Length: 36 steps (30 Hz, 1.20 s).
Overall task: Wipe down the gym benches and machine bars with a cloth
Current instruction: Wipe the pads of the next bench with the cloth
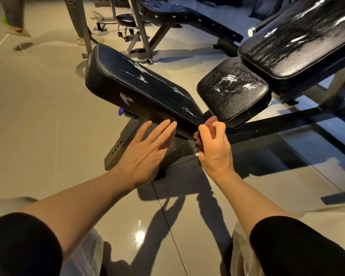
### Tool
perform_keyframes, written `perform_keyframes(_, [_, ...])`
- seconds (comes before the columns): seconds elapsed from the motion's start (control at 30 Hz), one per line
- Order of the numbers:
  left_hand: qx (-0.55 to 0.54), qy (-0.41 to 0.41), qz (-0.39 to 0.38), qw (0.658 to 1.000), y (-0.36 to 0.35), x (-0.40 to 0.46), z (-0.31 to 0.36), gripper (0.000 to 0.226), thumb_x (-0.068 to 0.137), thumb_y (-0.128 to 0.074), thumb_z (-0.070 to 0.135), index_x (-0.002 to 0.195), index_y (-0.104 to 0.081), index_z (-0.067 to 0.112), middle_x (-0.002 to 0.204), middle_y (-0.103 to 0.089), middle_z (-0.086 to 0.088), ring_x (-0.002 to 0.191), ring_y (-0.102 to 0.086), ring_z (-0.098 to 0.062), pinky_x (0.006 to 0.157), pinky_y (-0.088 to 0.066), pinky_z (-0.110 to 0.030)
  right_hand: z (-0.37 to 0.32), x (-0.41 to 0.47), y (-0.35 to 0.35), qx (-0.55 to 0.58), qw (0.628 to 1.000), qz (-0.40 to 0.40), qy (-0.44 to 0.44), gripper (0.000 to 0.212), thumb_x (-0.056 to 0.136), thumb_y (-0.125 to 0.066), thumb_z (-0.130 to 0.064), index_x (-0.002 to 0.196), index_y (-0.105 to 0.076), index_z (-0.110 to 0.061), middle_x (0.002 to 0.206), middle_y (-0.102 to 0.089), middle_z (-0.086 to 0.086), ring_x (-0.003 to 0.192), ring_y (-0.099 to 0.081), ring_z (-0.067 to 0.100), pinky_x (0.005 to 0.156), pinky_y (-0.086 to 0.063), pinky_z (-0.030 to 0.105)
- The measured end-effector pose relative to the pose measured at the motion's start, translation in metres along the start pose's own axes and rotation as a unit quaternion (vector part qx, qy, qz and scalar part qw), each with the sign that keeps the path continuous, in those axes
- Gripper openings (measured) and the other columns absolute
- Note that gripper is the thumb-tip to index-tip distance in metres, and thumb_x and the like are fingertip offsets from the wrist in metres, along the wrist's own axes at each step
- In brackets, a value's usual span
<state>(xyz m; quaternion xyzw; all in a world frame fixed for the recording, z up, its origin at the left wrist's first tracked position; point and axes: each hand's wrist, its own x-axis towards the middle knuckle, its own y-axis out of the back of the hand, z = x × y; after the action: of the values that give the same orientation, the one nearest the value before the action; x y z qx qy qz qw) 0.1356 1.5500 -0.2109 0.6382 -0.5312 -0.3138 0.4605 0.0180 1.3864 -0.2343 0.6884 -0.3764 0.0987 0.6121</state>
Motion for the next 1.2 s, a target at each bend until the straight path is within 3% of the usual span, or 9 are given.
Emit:
perform_keyframes(0.27, [-0.022,0.036,0.023,0.999,0.004,-0.020,-0.008,0.052,0.085,-0.059,0.025,0.135,-0.053,0.011,0.155,0.020,-0.011,0.144,0.023,-0.027,0.117,0.009,-0.051,-0.015,-0.003,-0.011,-0.022,1.000,-0.006,0.017,0.062,0.063,-0.077,0.005,0.111,-0.043,-0.014,0.105,-0.046,0.018,0.080,-0.053,0.033,0.050,-0.051,0.036])
perform_keyframes(0.37, [-0.009,0.071,0.025,0.997,0.004,-0.033,-0.021,0.071,0.069,-0.076,0.025,0.133,-0.054,0.004,0.159,-0.007,-0.015,0.148,-0.001,-0.029,0.117,0.001,-0.050,-0.040,0.011,-0.008,0.007,0.998,-0.005,0.061,0.059,0.065,-0.078,0.003,0.112,-0.045,-0.013,0.105,-0.046,0.018,0.081,-0.053,0.030,0.053,-0.053,0.034])
perform_keyframes(0.43, [-0.003,0.088,0.025,0.996,0.009,-0.039,-0.028,0.086,0.065,-0.077,0.023,0.141,-0.043,0.004,0.158,-0.015,-0.016,0.147,-0.010,-0.031,0.116,-0.002,-0.050,-0.059,0.024,-0.003,0.021,0.994,-0.009,0.105,0.059,0.065,-0.077,0.002,0.113,-0.046,-0.013,0.107,-0.047,0.019,0.084,-0.053,0.031,0.054,-0.053,0.032])
perform_keyframes(0.6, [-0.023,0.111,0.025,0.993,0.018,-0.047,-0.030,0.094,0.087,-0.057,0.031,0.149,0.011,0.011,0.153,0.027,-0.010,0.140,0.026,-0.025,0.109,0.025,-0.045,-0.062,0.035,0.007,-0.041,0.978,-0.028,0.202,0.058,0.066,-0.074,0.001,0.118,-0.050,-0.010,0.111,-0.050,0.021,0.085,-0.053,0.032,0.051,-0.049,0.029])
perform_keyframes(0.67, [-0.019,0.120,0.027,0.992,0.019,-0.046,-0.029,0.091,0.091,-0.050,0.029,0.148,0.018,0.011,0.149,0.035,-0.009,0.136,0.034,-0.024,0.105,0.030,-0.045,-0.055,0.030,0.007,-0.068,0.977,-0.039,0.200,0.060,0.063,-0.078,0.003,0.116,-0.052,-0.009,0.111,-0.051,0.019,0.084,-0.053,0.031,0.049,-0.048,0.029])
perform_keyframes(0.83, [-0.028,0.135,0.058,0.989,0.016,-0.057,-0.038,0.095,0.088,-0.057,0.033,0.152,0.008,0.009,0.150,0.033,-0.011,0.136,0.034,-0.025,0.107,0.030,-0.045,-0.080,0.031,0.012,-0.037,0.986,-0.026,0.162,0.051,0.067,-0.079,-0.003,0.111,-0.054,-0.010,0.107,-0.052,0.016,0.085,-0.056,0.026,0.053,-0.053,0.028])
perform_keyframes(1.0, [-0.017,0.175,0.091,0.980,0.011,-0.070,-0.062,0.117,0.068,-0.077,0.040,0.152,-0.003,0.006,0.158,0.009,-0.014,0.146,0.008,-0.028,0.117,0.001,-0.050,-0.123,0.070,0.023,-0.027,0.957,0.095,0.273,0.032,0.085,-0.052,-0.013,0.117,-0.048,-0.009,0.115,-0.045,0.017,0.094,-0.049,0.030,0.062,-0.052,0.031])
perform_keyframes(1.07, [-0.021,0.198,0.093,0.975,0.011,-0.073,-0.070,0.123,0.057,-0.083,0.046,0.149,-0.012,0.005,0.158,-0.007,-0.015,0.145,-0.008,-0.031,0.116,-0.008,-0.051,-0.122,0.080,0.020,-0.074,0.942,0.093,0.313,0.030,0.087,-0.052,-0.012,0.117,-0.049,-0.009,0.117,-0.050,0.018,0.096,-0.049,0.031,0.070,-0.051,0.036])
perform_keyframes(1.2, [-0.034,0.217,0.097,0.971,0.009,-0.079,-0.080,0.124,0.055,-0.082,0.047,0.149,-0.012,0.007,0.156,-0.010,-0.014,0.145,-0.010,-0.031,0.115,-0.007,-0.051,-0.110,0.080,0.017,-0.129,0.933,0.057,0.331,0.030,0.084,-0.060,-0.007,0.113,-0.054,-0.005,0.112,-0.058,0.020,0.085,-0.053,0.032,0.066,-0.051,0.040])
